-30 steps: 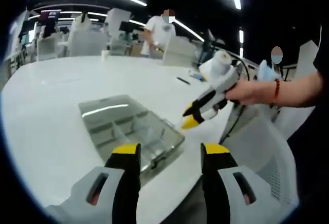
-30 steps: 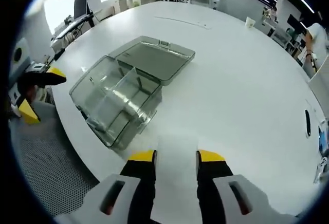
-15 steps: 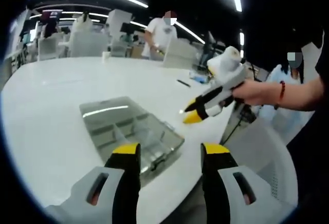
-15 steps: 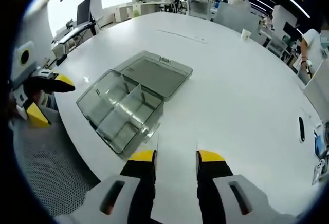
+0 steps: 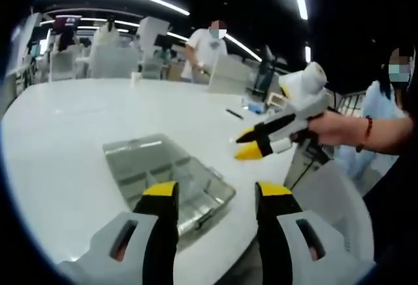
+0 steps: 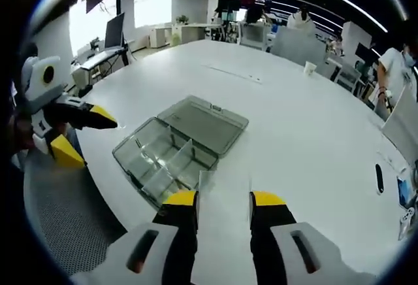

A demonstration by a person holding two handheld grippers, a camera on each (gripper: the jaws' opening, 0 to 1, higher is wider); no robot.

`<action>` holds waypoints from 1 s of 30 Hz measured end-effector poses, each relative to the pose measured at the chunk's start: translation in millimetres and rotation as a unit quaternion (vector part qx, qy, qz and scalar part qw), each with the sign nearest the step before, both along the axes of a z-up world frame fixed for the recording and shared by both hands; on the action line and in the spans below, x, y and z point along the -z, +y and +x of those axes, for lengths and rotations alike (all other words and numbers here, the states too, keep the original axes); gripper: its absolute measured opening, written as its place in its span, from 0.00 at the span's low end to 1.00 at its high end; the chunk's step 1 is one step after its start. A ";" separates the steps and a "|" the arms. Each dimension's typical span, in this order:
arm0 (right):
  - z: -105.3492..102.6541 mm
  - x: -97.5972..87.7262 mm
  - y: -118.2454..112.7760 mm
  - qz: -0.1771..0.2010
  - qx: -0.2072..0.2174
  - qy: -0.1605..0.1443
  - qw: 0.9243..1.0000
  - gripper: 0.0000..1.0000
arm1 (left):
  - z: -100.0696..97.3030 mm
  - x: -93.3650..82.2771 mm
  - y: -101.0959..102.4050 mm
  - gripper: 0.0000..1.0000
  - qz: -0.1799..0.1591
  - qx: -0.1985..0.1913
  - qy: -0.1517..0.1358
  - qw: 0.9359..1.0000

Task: Insert the divider into the dual guide fixture by aligning both edges with the guide slots and pushing it downward to the bottom, including one-sided entry, uneven engagement, binding, and posture correction.

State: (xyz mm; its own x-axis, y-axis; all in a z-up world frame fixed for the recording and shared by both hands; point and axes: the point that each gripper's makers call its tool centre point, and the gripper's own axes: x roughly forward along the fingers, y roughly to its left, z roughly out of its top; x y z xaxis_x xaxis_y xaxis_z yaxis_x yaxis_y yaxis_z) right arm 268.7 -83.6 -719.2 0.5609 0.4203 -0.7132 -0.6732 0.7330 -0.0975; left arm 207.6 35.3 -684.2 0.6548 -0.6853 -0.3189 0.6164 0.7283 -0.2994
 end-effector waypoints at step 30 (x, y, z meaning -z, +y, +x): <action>-16.1 -43.7 50.6 0.091 -0.047 -0.084 0.991 0.27 | 16.0 -21.4 -2.6 0.37 -0.069 -0.044 0.004 0.997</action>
State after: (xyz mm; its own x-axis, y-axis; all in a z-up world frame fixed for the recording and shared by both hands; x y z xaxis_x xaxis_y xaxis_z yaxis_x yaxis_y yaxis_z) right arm 252.7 -33.0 -675.5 0.6182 0.5891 -0.5203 -0.7244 0.6839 -0.0864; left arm 223.6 32.7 -662.8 0.7125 -0.6623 -0.2315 0.5485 0.7316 -0.4049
